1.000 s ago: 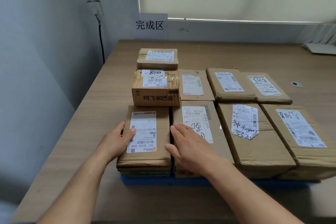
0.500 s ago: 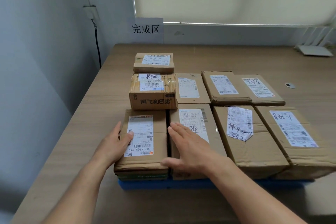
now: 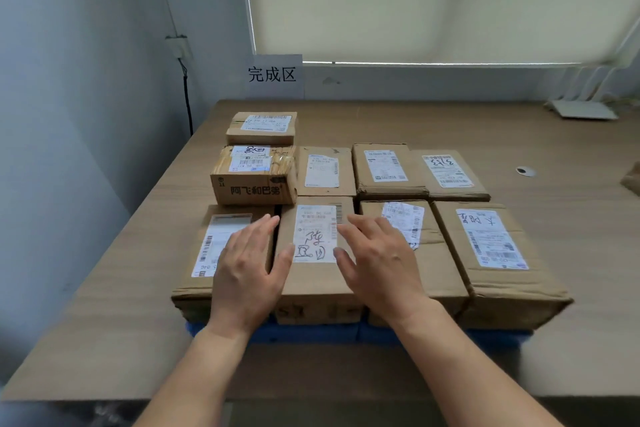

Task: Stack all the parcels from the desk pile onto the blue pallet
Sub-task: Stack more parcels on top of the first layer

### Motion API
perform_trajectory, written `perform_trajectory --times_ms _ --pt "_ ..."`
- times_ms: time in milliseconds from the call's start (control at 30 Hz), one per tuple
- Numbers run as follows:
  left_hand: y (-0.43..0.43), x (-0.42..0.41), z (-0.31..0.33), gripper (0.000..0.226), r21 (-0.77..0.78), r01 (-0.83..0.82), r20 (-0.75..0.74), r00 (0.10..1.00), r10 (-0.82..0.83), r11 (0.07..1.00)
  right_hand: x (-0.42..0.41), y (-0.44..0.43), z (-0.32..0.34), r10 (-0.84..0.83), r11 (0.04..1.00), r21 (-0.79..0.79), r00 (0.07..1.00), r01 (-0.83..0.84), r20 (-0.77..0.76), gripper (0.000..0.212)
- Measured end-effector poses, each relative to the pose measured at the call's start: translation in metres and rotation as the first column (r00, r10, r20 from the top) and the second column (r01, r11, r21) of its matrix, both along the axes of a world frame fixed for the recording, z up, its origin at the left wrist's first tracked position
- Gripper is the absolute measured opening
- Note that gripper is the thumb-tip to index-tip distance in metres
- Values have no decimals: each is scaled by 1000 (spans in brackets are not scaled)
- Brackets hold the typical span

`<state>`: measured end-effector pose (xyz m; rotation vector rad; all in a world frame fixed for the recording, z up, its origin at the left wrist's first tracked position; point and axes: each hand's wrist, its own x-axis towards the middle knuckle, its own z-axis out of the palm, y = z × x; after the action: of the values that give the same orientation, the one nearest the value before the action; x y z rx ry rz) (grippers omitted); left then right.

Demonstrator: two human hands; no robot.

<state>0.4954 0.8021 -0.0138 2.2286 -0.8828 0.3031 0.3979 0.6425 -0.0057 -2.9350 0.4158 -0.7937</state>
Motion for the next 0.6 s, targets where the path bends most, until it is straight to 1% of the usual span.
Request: perform_trajectory --times_ms 167,300,467,567,600 --pt "-56 -65 3 55 21 156 47 987 -157 988 -71 -38 5 -111 994 12 993 111 34 24" --pt "-103 -121 3 53 50 260 98 960 -264 964 -133 -71 4 -201 980 16 978 201 63 26" --pt "-157 -186 -1 56 68 350 112 928 -355 934 -207 -112 3 -321 945 -21 940 326 113 30" --pt "-196 -230 -6 56 73 417 137 896 -423 906 -260 -141 -1 -395 913 -46 908 404 137 27" --pt "-208 -244 -7 57 80 440 137 884 -447 895 -277 -149 -3 -419 902 -53 897 429 140 28"
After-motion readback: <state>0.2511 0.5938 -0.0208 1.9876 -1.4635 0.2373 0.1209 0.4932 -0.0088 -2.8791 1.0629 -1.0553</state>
